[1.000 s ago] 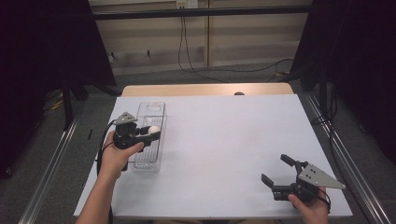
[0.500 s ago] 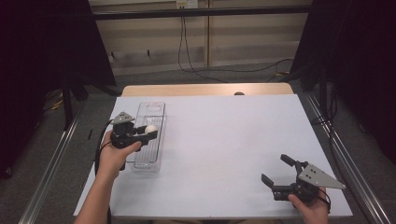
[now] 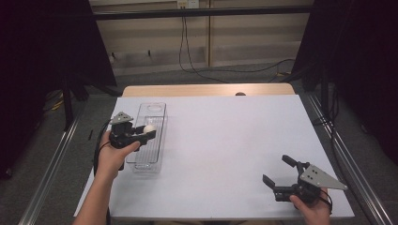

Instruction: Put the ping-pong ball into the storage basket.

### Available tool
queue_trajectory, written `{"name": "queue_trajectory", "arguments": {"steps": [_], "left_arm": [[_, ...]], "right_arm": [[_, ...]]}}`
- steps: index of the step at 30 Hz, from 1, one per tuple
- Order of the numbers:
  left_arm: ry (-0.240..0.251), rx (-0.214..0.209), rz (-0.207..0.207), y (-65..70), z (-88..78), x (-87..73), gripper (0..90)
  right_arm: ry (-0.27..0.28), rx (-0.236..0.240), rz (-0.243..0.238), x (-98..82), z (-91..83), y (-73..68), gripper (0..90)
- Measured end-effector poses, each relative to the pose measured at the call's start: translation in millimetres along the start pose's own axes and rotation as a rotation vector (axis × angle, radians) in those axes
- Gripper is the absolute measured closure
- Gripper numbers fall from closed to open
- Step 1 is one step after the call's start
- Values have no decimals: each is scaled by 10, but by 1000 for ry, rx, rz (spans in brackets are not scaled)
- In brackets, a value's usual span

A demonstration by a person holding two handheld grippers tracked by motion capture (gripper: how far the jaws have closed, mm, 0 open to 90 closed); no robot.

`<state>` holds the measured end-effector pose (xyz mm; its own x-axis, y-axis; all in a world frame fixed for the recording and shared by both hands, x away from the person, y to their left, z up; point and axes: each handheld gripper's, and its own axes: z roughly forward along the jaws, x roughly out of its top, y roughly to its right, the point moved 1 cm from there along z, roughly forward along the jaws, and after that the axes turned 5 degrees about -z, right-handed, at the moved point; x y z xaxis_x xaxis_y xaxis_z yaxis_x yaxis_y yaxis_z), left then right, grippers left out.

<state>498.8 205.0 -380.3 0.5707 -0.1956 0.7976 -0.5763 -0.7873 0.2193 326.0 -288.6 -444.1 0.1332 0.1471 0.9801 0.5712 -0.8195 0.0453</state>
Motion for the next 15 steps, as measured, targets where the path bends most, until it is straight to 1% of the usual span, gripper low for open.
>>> {"name": "queue_trajectory", "arguments": {"steps": [1,4,5,8,9,15], "left_arm": [[2,9,0,-2,-1,1,511],[-1,13,-3,-13,-5,-1,511],[-2,5,-1,-22,-7,-1,511],[-1,19,-6,-31,-5,-4,511],[0,14,-6,-36,-4,-4,511],[-3,20,-3,-44,5,-4,511]], "right_arm": [[0,0,0,0,0,0,14],[0,0,2,0,0,-2,14],[0,1,0,0,1,-2,14],[1,1,-2,1,0,-1,14],[0,0,-1,1,0,0,14],[3,-1,8,2,-3,-2,14]]}}
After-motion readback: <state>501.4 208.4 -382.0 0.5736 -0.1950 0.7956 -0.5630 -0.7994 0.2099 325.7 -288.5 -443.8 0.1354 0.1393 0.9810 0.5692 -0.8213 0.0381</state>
